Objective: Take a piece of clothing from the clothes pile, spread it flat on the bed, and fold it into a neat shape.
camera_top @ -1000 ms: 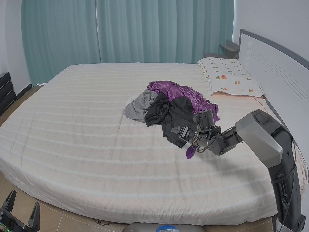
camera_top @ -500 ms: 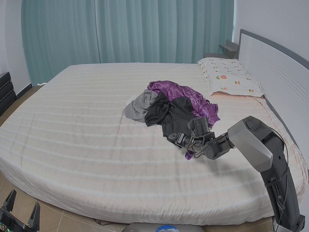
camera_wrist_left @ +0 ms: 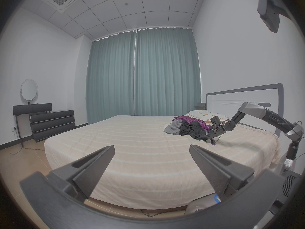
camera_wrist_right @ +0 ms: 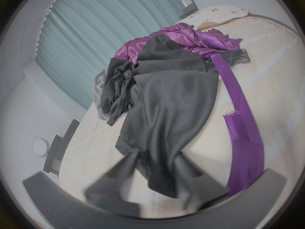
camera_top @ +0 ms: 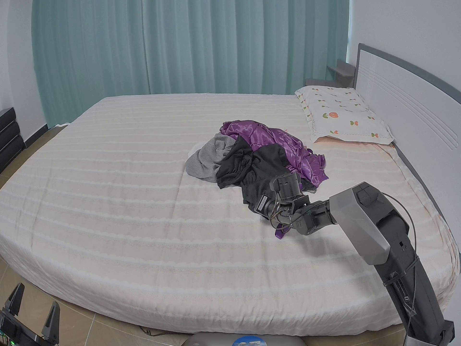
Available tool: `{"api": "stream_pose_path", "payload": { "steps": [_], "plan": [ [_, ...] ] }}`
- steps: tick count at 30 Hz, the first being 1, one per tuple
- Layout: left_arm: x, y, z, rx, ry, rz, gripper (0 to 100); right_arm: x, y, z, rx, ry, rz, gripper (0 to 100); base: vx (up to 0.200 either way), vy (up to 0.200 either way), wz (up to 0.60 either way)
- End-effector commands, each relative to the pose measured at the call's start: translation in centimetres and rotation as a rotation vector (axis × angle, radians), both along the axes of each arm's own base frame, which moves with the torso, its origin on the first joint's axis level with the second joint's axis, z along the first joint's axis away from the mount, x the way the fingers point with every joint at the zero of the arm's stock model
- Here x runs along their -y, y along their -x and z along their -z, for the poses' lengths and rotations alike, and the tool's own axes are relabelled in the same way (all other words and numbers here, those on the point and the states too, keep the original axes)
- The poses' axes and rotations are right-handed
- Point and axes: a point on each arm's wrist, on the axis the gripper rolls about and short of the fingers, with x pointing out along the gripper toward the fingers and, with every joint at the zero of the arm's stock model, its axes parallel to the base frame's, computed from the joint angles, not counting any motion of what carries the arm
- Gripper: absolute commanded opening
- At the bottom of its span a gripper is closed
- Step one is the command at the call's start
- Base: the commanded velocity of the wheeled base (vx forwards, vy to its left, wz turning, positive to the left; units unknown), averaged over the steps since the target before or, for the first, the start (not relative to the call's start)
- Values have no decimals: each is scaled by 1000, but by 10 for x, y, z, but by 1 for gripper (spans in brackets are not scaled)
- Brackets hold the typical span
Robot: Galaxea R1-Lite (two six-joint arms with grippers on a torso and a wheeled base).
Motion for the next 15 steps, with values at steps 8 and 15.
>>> {"api": "stream_pose_path", "payload": {
  "steps": [8,15],
  "plan": [
    [0,0,5,-1,0,0,100,6,12,-28,-29,-77,59,0,0,0,0],
    [0,0,5,-1,0,0,100,30,67,-54,13,-135,12,0,0,0,0]
  ]
}}
